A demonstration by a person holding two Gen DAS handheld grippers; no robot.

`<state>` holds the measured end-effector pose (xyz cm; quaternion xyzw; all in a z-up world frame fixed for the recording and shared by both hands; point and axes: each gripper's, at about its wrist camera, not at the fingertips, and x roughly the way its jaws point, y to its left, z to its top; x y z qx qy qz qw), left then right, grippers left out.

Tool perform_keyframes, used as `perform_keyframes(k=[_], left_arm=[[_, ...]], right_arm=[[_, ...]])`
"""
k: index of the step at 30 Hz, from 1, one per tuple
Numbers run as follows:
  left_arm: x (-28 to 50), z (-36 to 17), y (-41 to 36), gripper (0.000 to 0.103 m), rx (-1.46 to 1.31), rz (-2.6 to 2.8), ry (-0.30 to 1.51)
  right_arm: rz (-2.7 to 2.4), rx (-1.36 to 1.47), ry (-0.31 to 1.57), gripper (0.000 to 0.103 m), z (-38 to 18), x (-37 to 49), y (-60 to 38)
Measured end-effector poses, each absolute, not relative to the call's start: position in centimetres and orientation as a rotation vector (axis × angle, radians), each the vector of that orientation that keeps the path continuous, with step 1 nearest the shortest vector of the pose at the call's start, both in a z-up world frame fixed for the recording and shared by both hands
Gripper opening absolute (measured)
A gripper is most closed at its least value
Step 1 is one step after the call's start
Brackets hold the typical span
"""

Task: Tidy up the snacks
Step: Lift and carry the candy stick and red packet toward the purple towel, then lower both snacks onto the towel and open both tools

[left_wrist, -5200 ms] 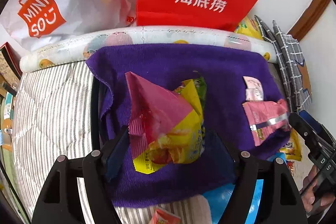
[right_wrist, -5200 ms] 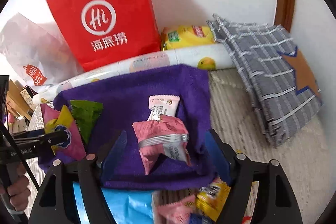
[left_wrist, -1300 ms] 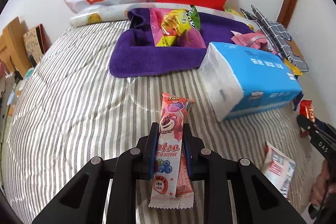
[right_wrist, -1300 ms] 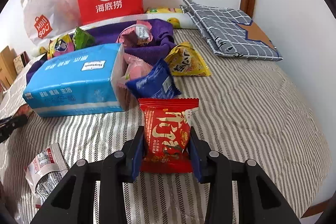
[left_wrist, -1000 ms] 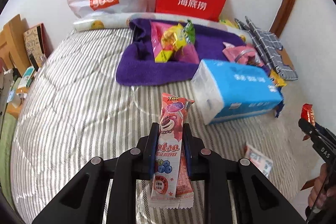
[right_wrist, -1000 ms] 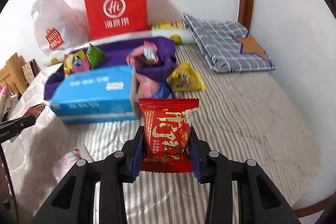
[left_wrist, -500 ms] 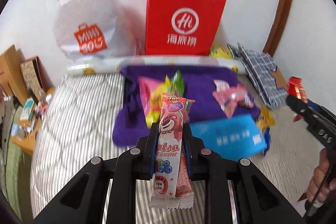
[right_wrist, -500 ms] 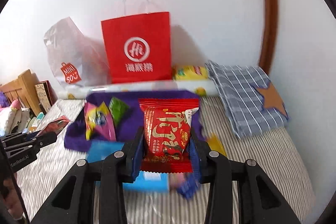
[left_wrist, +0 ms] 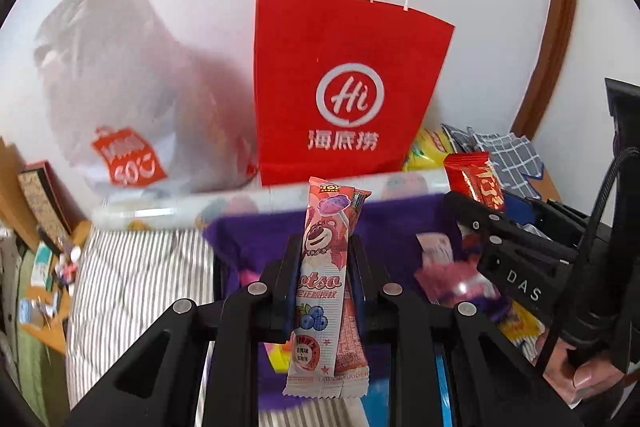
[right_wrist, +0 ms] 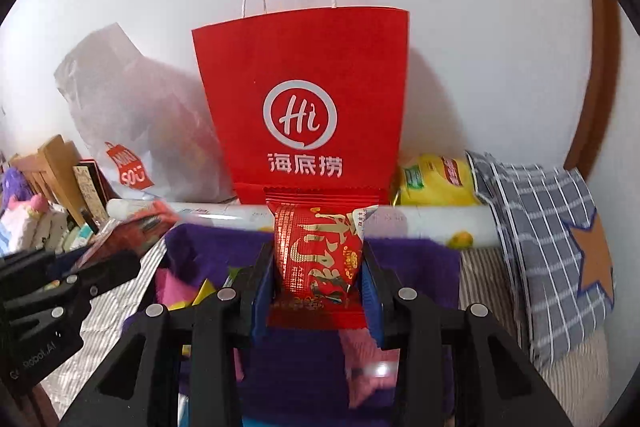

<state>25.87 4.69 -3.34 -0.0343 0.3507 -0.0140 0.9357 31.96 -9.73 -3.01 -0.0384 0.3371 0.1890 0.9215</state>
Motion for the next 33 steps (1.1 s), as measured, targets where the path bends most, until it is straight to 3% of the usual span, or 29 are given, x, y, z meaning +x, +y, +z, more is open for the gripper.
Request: perform_keyframes(k=[13, 33], left_arm=[[31.7, -6.5, 6.5, 0.022, -0.067, -0.017, 0.819], [33.0, -8.5, 7.3, 0.022, -0.084, -0.004, 0.897]], right_arm=[[0.416, -0.149, 0.775, 0.037, -5.8, 36.1, -9.6], [0.455, -0.276, 0.933, 0.037, -10.7, 37.9, -10.1]])
